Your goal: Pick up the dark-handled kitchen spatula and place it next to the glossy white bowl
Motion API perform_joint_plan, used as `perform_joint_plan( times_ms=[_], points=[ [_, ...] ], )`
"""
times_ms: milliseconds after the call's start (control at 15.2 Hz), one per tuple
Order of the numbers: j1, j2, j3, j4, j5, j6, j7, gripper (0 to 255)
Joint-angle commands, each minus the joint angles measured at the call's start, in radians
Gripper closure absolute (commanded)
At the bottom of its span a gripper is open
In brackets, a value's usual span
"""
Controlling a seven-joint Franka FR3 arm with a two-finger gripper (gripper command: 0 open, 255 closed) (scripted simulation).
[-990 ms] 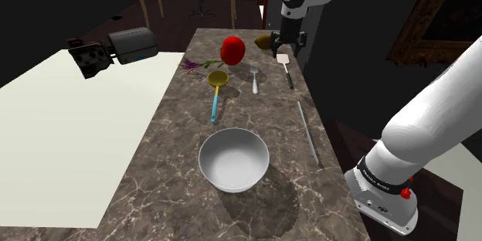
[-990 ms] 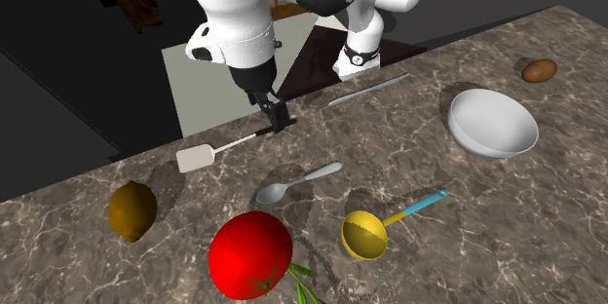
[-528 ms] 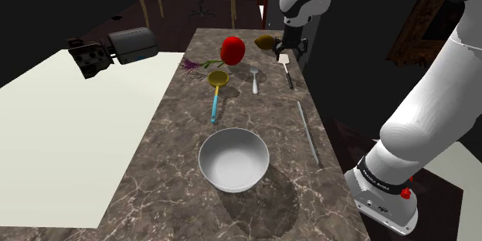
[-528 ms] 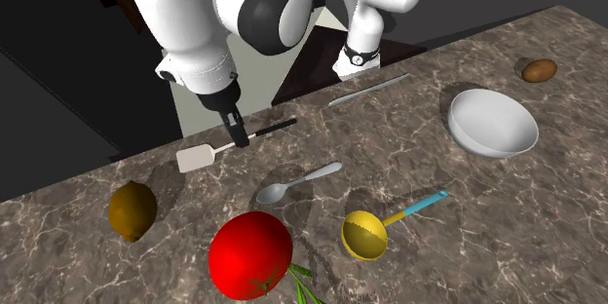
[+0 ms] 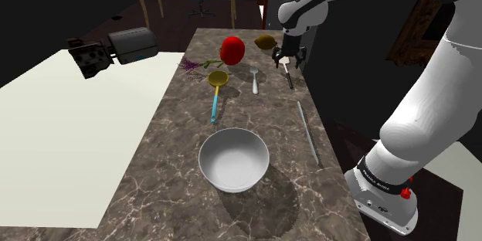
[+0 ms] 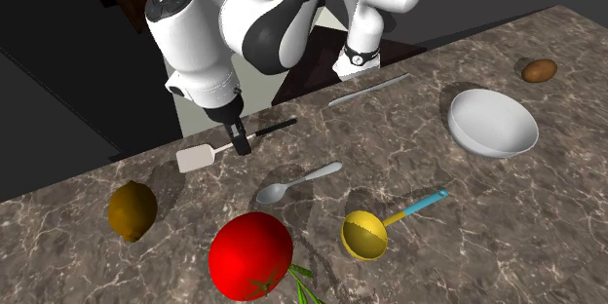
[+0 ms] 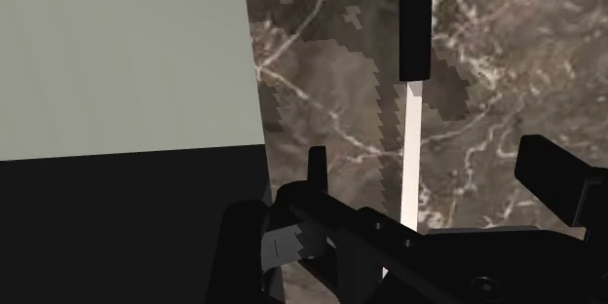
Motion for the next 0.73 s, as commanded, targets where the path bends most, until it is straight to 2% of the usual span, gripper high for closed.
perform_joint_plan(
  times_ms=[0, 396, 462, 660],
  points=[
    [-0.001, 0.003, 0.000, -0.002, 0.001, 0.005, -0.001, 0],
    [-0.001, 0.003, 0.000, -0.001, 0.001, 0.005, -0.001, 0],
    [-0.001, 0.003, 0.000, -0.001, 0.001, 0.005, -0.001, 255],
    [-0.001, 0.003, 0.000, -0.001, 0.001, 0.005, -0.001, 255]
  ],
)
